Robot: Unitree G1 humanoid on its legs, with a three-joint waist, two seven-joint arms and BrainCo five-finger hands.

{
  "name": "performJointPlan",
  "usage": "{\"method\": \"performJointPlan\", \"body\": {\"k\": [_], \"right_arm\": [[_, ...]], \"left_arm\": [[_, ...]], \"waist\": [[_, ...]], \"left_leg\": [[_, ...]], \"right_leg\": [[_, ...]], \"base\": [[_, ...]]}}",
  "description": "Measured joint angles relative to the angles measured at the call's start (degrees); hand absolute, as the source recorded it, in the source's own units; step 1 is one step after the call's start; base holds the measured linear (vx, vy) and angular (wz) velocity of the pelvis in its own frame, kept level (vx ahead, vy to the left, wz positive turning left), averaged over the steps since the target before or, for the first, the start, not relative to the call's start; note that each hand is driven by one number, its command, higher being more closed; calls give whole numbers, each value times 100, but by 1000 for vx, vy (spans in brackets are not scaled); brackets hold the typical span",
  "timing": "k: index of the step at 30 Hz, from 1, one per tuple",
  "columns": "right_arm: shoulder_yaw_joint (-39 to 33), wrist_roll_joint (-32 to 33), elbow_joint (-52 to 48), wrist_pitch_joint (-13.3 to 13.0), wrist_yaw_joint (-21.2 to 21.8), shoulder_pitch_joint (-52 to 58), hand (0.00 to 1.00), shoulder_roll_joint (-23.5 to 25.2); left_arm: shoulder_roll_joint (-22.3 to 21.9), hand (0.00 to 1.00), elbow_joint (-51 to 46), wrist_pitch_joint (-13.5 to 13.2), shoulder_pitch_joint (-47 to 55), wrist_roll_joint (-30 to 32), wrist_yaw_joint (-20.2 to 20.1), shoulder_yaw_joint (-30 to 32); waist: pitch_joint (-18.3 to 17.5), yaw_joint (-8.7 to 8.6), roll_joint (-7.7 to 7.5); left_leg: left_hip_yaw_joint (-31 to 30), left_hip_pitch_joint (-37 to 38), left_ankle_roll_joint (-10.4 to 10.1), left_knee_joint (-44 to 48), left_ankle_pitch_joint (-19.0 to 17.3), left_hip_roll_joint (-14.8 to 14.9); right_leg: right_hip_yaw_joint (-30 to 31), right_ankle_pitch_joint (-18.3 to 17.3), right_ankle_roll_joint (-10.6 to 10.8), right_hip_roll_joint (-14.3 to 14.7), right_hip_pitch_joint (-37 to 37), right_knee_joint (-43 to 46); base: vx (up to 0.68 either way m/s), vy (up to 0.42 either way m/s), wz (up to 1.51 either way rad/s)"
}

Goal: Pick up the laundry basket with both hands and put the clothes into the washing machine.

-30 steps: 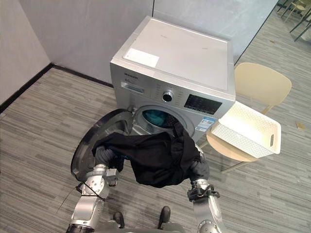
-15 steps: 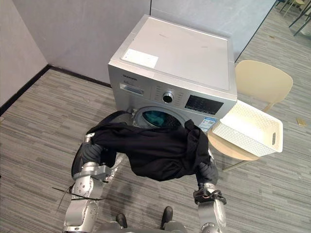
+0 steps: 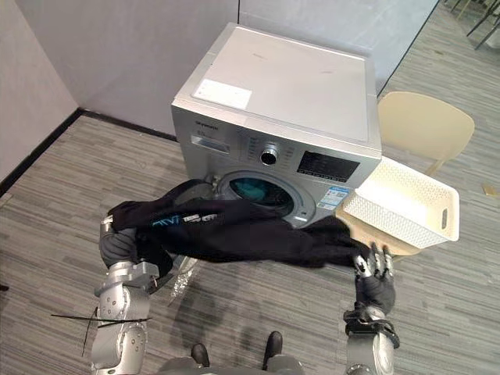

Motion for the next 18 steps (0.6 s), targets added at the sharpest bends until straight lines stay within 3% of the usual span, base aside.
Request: {"method": "performJointPlan", "body": {"k": [9,18], "right_arm": [[-386,-122,269,-84,-222,-99,0,-16],[-387,-122,442,-90,-250,-108,0,-24]], "left_arm": [[-11,100,-3,-17,-273,0,171,155],[-11,100,-27,-76,-758,-44,179,50]], "waist": [[-7,-182,50],[-77,-186,203]], "left_leg": [[156,83,11,15,-48,1],[172,96,31,46,-66,-51]], "right_leg": [[141,0,0,14,-9,2],[219,-2,0,-26,-10,-16]], "base": [[-17,-1,-9],[-20,-2,-2]]}}
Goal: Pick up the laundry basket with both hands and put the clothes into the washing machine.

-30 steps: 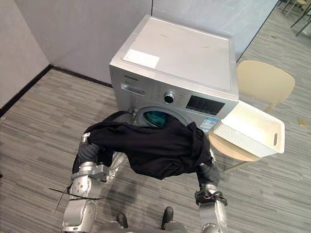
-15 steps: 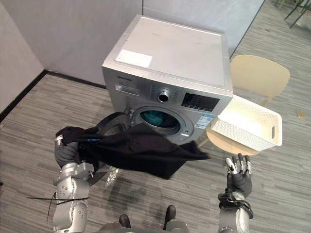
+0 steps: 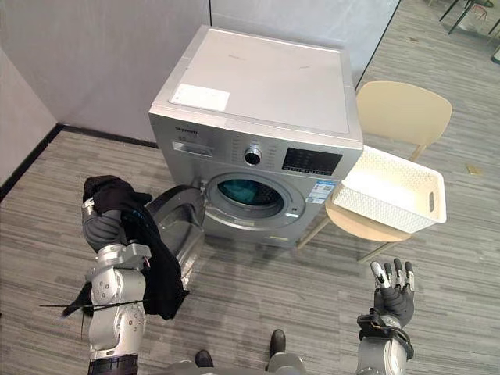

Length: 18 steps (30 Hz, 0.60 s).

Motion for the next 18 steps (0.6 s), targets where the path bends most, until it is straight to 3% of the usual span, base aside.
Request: {"method": "performJointPlan", "body": {"k": [4,6,12,18], "right_arm": [[1,0,6,-1,-22,0,0,0],[1,0,14,-12,-47,-1,0,0],[42,0,153,-35,-130,36,0,24],[403,-1,148,-43,-234,356,0,112]], "left_arm": [[35,100,36,-13,-41,-133,-6,-227],[68,100,211,-12,-100,-307,-14,-378],[77,100,902,21,-249,-928,-150,-827],[110,100,1050,109,-236,-1084,-366,-1354]], "waist": [[-15,-1,57],[-14,-9,67],[75,-229,262],[157,-331,256]], "left_leg": [[36,-5,5,26,-5,-37],[93,-14,2,47,-22,-99],[179,160,123,89,-149,-112],[321,535,239,-44,-225,-91]], "right_leg": [[59,-44,52,-46,-47,51],[116,-237,98,-131,-204,328],[397,-407,93,-246,-881,1911],[682,-418,70,-263,-1218,3007]], "base": [[-67,-3,-6],[-81,7,-15],[-67,45,-10],[-29,23,-8]]}}
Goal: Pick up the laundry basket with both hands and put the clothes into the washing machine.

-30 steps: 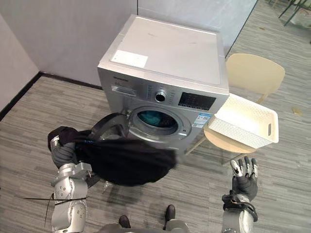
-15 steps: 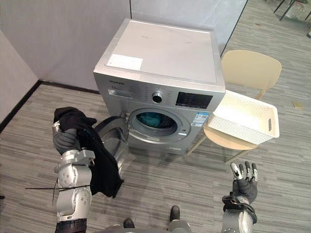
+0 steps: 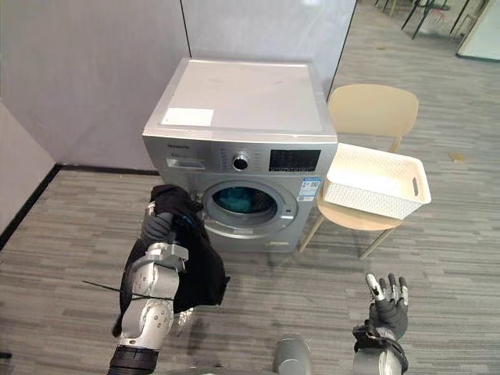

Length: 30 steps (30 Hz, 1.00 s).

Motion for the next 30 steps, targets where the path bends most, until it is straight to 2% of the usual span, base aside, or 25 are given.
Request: {"method": "performJointPlan", "body": {"k": [2,3,6,7,8,9,11,13,15,17,18,19,21,22,24,25,26,27,28,29,30], "right_arm": [[64,0,-1,-1,-8,-2,0,-2],[133,1,-6,-4,-11,-17,0,-1],[178,1,-12,-16,-33,-12,0,-2],[222,1,-17,-35,-39,1,0,-4],[321,0,-47,-71,-62,73,0,19],[363,0,-74,-84,-117,75,0,-3],[361,1,-257,-115,-126,141,0,4],[376,2,-258,-115,-127,149,0,11],[383,4,-261,-125,-135,167,0,53],[399,11,-282,-129,-137,211,0,62],[490,25,-406,-129,-143,276,0,61],[584,28,-626,-135,-146,347,0,46],[706,28,-748,-156,-144,317,0,-17],[788,24,-757,-171,-144,336,0,-48],[910,22,-763,-169,-144,319,0,-46],[991,23,-776,-165,-137,316,0,-48],[1000,22,-776,-160,-131,326,0,-49],[1007,20,-776,-157,-126,345,0,-59],[1007,20,-776,-148,-125,359,0,-60],[1020,13,-778,-143,-119,391,0,-79],[1028,14,-749,-120,-114,390,0,-46]], "left_arm": [[1,100,92,6,-8,0,-50,-177],[2,100,241,19,-7,-7,-73,-252],[5,100,629,133,-8,-45,-137,-391],[10,100,742,171,-8,-44,-155,-423],[28,100,787,180,-8,-43,-165,-454],[2,100,948,206,-26,-43,-181,-571],[-19,100,1011,242,-36,-44,-278,-736],[-19,100,1011,256,-36,-44,-295,-855],[-21,100,1012,258,-11,-101,-293,-799],[-22,100,1009,256,65,-124,-294,-723],[-23,100,986,254,163,-178,-293,-625],[-21,100,968,251,320,-225,-287,-497],[-22,100,965,255,507,-248,-280,-359],[-23,100,952,255,557,-288,-277,-323],[-23,100,854,255,648,-297,-274,-291],[-27,100,800,255,717,-310,-276,-272],[-29,100,799,256,742,-318,-275,-261],[-32,100,778,257,783,-318,-273,-236],[-35,100,765,257,803,-318,-273,-214],[-35,100,740,250,832,-317,-278,-174],[-41,100,718,242,843,-318,-281,-128]], "waist": [[9,19,48],[40,25,104],[60,25,139],[37,34,83],[-2,16,-44],[-5,38,170],[-69,7,383],[-83,-1,407],[-96,-2,390],[-103,11,406],[-94,18,438],[-64,142,462],[-65,307,509],[-42,348,455],[29,367,317],[62,437,241],[54,464,214],[51,490,211],[50,499,227],[75,497,237],[117,448,179]], "left_leg": [[67,-32,-15,69,-32,92],[90,-93,-78,211,-84,225],[249,-84,-336,513,-279,524],[301,-23,-502,644,-392,596],[330,43,-672,743,-516,590],[353,78,-813,791,-582,836],[419,286,-986,534,-462,981],[412,466,-1109,441,-279,1093],[229,348,-1109,998,-278,1256],[-90,-85,-963,2296,-205,1620],[-472,-575,-518,3527,90,1915],[-919,-1073,-422,4605,482,2119],[-1365,-1643,-515,5709,481,2076],[-1280,-1939,-480,5820,454,2064],[-1101,-2146,-366,5255,357,2082],[-1011,-2142,-431,4544,269,2088],[-962,-2101,-436,4102,273,2082],[-891,-1920,-469,3065,311,2062],[-841,-1806,-527,2552,433,2046],[-795,-1645,-798,2000,810,1958],[-782,-1592,-1006,1916,589,1854]], "right_leg": [[-27,-163,-37,41,-82,-81],[-186,-362,-15,125,-83,-245],[-471,-404,-48,303,-84,-838],[-482,-283,-104,367,-50,-1231],[-457,79,-239,354,66,-1519],[-518,-132,-328,565,114,-1445],[-623,-459,-444,729,91,-1272],[-729,-894,-526,786,111,-880],[-864,-1257,-574,788,228,-644],[-1031,-1545,-587,842,527,-596],[-1057,-1670,-666,939,750,-580],[-1008,-1761,-775,1076,949,-575],[-858,-1820,-867,1147,1196,-633],[-813,-1818,-865,1141,1391,-792],[-713,-1814,-859,1081,1606,-956],[-606,-1794,-825,1028,1709,-1046],[-595,-1780,-802,991,1725,-1047],[-585,-1774,-774,940,1716,-997],[-576,-1788,-690,920,1696,-946],[-437,-1943,-428,865,1600,-764],[-354,-2042,-293,714,1375,-462]], "base": [[131,-53,-20],[193,-137,-27],[191,-145,-21],[360,-265,-20],[375,-312,-32],[317,-272,-17],[339,-213,-6],[300,-195,17],[243,-226,38],[254,-250,39],[229,-177,5],[232,-135,-20],[246,-27,-47],[252,1,-27],[255,46,-23],[260,100,-43],[250,151,-56],[160,132,-50],[183,203,-62],[130,183,-46],[119,241,-36]]}}
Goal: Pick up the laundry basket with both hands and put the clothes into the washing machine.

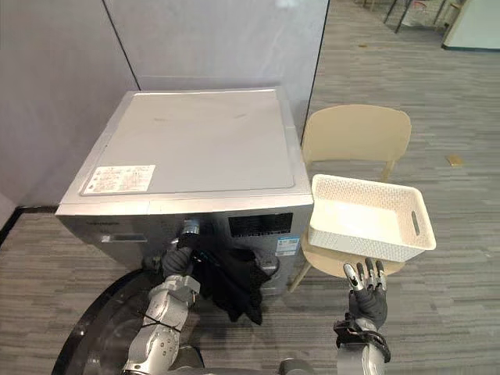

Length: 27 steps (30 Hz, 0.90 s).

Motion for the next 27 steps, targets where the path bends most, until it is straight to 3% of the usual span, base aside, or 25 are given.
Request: {"method": "performJointPlan", "body": {"k": [1,2,4,8,14,22,24,27], "right_arm": [[10,1,5,7,6,-3,0,39],[14,2,5,13,16,-14,0,117],[65,30,6,16,26,-132,0,88],[229,120,6,16,-7,-298,0,-7],[211,304,9,-10,-175,-464,0,-29],[167,576,7,-172,-381,-1133,0,-131],[145,636,5,-243,-378,-1180,0,-131],[121,695,2,-249,-369,-1184,0,-130]], "left_arm": [[22,100,-99,-14,42,0,-29,-38],[3,100,-191,-42,-1,-5,11,-136],[12,100,-165,-38,-366,-6,174,-27],[20,100,44,-122,-939,-202,563,475],[35,100,968,-360,-2088,-926,1025,974],[793,100,2354,-379,-4512,-1928,1194,1436],[1233,100,2438,-388,-5142,-2289,1203,1438],[1813,100,2438,-378,-5787,-2397,1181,1148]], "waist": [[65,-1,-62],[240,15,-219],[610,46,-331],[971,44,-286],[1331,32,-292],[1855,-54,-492],[1953,-157,-564],[2063,-174,-579]], "left_leg": [[73,-77,25,26,-53,-46],[115,-369,123,204,-116,-147],[107,-1068,254,752,-421,-158],[109,-1917,371,1700,-907,-10],[-48,-3026,581,2502,-1118,63],[-278,-4734,772,3408,-1219,278],[-331,-5178,805,3569,-1237,336],[-348,-5511,857,3629,-1211,415]], "right_leg": [[56,-22,38,-83,-208,227],[85,-50,87,-240,-619,644],[182,-174,272,-331,-1326,1152],[392,-585,435,-380,-2067,1677],[517,-654,517,-449,-3108,2385],[644,-673,567,-345,-4766,3274],[681,-639,618,-288,-5192,3385],[679,-537,615,-230,-5492,3357]], "base": [[40,217,-15],[-22,236,-3],[-101,197,-4],[-136,111,-21],[-97,83,-4],[-89,10,-12],[-62,-3,-20],[-7,-4,-18]]}}
